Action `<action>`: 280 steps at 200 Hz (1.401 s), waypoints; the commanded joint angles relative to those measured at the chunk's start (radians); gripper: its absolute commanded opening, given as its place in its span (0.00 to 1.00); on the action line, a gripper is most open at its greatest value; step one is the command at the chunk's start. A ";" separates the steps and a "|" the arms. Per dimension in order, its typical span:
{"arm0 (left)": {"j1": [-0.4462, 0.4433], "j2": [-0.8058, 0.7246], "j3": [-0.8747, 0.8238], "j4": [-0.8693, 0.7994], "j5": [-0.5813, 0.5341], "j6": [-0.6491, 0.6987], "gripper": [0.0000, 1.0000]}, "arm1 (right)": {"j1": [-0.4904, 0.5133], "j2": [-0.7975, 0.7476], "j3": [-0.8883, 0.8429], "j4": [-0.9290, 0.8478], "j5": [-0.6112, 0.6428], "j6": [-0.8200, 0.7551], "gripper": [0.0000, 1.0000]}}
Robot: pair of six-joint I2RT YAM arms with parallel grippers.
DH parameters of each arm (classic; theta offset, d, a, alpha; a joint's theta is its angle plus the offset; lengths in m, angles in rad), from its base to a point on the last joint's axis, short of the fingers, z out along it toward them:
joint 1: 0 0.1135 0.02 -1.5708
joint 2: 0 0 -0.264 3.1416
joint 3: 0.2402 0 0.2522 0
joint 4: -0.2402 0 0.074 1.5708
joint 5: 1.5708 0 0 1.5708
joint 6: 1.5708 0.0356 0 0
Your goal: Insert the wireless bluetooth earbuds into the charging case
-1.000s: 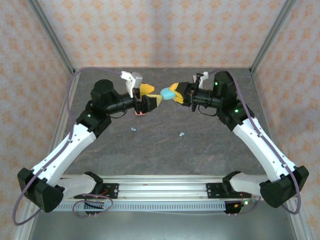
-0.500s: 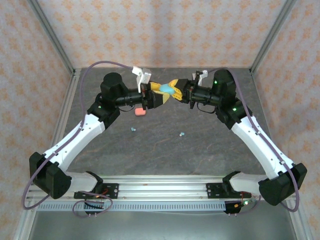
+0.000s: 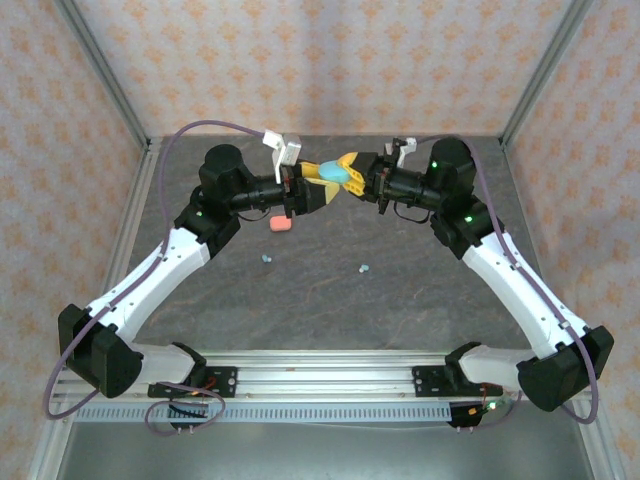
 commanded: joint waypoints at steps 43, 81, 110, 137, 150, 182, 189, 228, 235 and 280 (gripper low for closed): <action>-0.013 0.009 0.037 0.068 -0.011 -0.012 0.48 | 0.003 -0.025 -0.032 0.000 -0.023 0.105 0.09; -0.023 0.014 0.044 0.029 -0.015 0.014 0.50 | 0.004 -0.025 -0.026 0.004 -0.021 0.109 0.09; -0.028 0.011 0.033 0.018 -0.022 0.027 0.52 | 0.003 -0.025 -0.023 0.009 -0.020 0.115 0.09; -0.028 0.009 0.026 0.017 -0.025 0.031 0.51 | 0.003 -0.026 -0.021 0.009 -0.019 0.115 0.09; -0.028 0.010 0.028 0.016 -0.025 0.034 0.49 | 0.003 -0.026 -0.022 0.008 -0.019 0.114 0.09; -0.029 0.016 0.035 0.003 -0.021 0.043 0.47 | 0.004 -0.026 -0.018 0.007 -0.018 0.117 0.09; -0.029 0.015 0.033 0.000 -0.021 0.045 0.47 | 0.003 -0.025 -0.017 0.008 -0.018 0.115 0.09; -0.028 0.009 0.026 -0.008 -0.025 0.053 0.51 | 0.003 -0.025 -0.018 0.006 -0.018 0.117 0.09; -0.028 0.009 0.025 -0.009 -0.025 0.054 0.51 | 0.003 -0.025 -0.018 0.006 -0.018 0.116 0.09; -0.028 0.013 0.031 0.008 -0.026 0.043 0.39 | 0.003 -0.025 -0.018 0.001 -0.025 0.109 0.09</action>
